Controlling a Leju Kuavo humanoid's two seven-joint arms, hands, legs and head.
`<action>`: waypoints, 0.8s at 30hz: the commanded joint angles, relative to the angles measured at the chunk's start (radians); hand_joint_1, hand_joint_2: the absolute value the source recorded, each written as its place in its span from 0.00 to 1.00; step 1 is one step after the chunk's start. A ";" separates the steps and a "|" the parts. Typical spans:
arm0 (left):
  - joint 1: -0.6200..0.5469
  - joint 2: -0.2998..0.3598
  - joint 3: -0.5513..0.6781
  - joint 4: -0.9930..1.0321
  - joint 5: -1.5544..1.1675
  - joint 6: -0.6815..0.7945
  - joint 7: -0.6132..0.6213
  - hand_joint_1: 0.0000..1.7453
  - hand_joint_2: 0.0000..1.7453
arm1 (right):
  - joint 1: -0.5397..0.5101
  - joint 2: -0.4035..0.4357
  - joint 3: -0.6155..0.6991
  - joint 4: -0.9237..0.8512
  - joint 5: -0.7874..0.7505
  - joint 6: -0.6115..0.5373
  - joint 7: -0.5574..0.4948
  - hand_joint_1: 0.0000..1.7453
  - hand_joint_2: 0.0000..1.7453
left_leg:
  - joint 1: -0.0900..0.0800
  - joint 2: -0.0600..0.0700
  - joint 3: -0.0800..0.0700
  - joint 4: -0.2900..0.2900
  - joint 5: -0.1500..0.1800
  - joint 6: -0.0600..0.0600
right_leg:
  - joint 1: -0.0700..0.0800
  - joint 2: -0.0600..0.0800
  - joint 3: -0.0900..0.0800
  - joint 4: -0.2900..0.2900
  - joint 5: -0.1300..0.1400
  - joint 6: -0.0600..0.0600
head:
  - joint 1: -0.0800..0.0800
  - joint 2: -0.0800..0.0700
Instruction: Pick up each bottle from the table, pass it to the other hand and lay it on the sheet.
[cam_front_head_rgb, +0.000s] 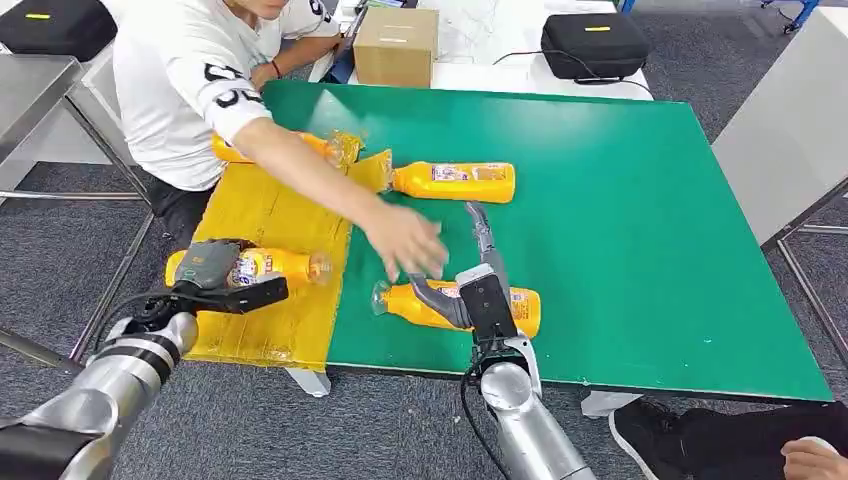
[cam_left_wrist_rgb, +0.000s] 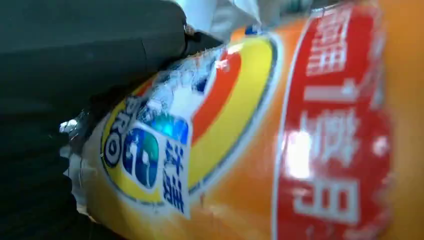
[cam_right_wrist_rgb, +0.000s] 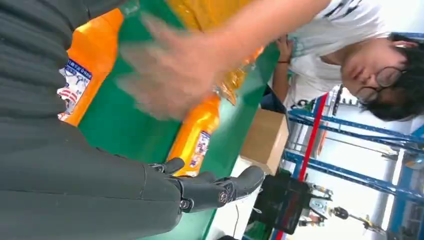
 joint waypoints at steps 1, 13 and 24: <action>-0.029 0.058 -0.139 0.142 -0.051 -0.083 0.012 1.00 1.00 | -0.063 -0.010 0.002 0.114 -0.008 0.018 0.001 0.00 1.00 | 0.000 0.005 0.008 -0.001 -0.002 -0.001 | 0.000 0.005 0.006 -0.001 -0.001 -0.002 | 0.000 0.000; -0.001 0.033 -0.148 0.133 -0.086 -0.002 0.018 0.06 1.00 | -0.080 -0.011 0.011 0.154 -0.011 0.041 -0.001 0.00 1.00 | 0.000 0.004 0.013 -0.002 -0.002 -0.002 | -0.001 0.004 0.009 0.001 -0.001 -0.001 | 0.000 0.000; -0.005 0.015 -0.141 0.127 -0.084 0.027 -0.040 0.00 1.00 | -0.080 -0.015 0.006 0.156 -0.013 0.053 -0.002 0.00 1.00 | 0.000 0.000 0.012 -0.002 0.000 -0.003 | 0.000 0.001 0.010 0.001 -0.001 -0.001 | 0.000 0.000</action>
